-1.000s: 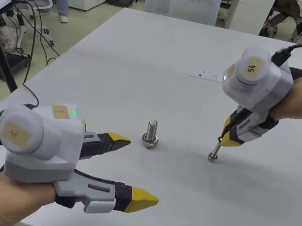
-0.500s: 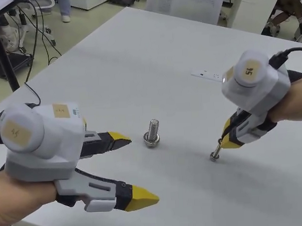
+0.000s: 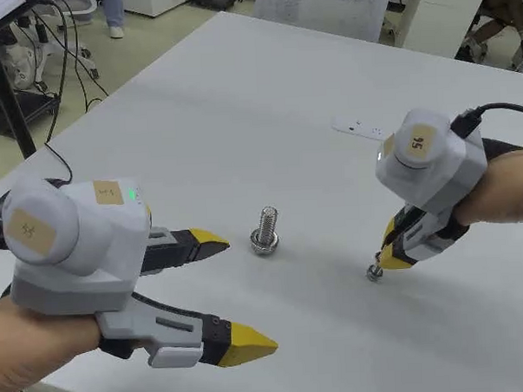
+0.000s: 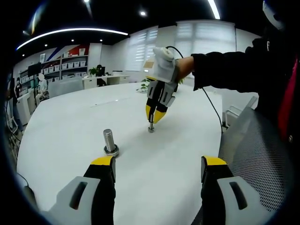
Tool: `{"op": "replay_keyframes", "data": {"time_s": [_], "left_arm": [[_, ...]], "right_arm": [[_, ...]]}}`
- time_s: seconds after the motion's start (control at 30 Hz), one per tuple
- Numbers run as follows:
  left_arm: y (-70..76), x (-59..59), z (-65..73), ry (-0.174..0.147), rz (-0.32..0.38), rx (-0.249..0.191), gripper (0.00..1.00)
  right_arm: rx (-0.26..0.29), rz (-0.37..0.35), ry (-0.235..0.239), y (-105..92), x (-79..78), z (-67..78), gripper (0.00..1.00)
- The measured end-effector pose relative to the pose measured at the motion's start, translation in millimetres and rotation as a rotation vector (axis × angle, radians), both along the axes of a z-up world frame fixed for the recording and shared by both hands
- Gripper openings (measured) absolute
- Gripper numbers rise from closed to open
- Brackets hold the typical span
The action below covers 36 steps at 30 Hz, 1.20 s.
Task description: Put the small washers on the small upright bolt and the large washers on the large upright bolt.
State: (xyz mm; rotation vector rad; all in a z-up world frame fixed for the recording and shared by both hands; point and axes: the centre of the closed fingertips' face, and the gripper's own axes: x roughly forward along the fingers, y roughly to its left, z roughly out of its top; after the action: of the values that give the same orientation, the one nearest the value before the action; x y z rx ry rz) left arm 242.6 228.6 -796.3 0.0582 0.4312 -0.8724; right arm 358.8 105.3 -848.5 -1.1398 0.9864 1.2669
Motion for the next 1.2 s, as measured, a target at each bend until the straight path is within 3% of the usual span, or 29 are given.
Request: {"op": "replay_keyframes", "data": {"time_s": [0.53,1.2], "left_arm": [[0.3,-2.0,-0.7,0.003,-0.003,0.002,0.74],[0.6,-1.0,0.7,0.001,-0.004,0.003,0.74]], "right_arm": [[-0.008,-0.009,0.023,-1.2,-3.1,-17.8,0.14],[-0.007,-0.001,0.018,-1.3,-4.4,-24.5,0.18]]}}
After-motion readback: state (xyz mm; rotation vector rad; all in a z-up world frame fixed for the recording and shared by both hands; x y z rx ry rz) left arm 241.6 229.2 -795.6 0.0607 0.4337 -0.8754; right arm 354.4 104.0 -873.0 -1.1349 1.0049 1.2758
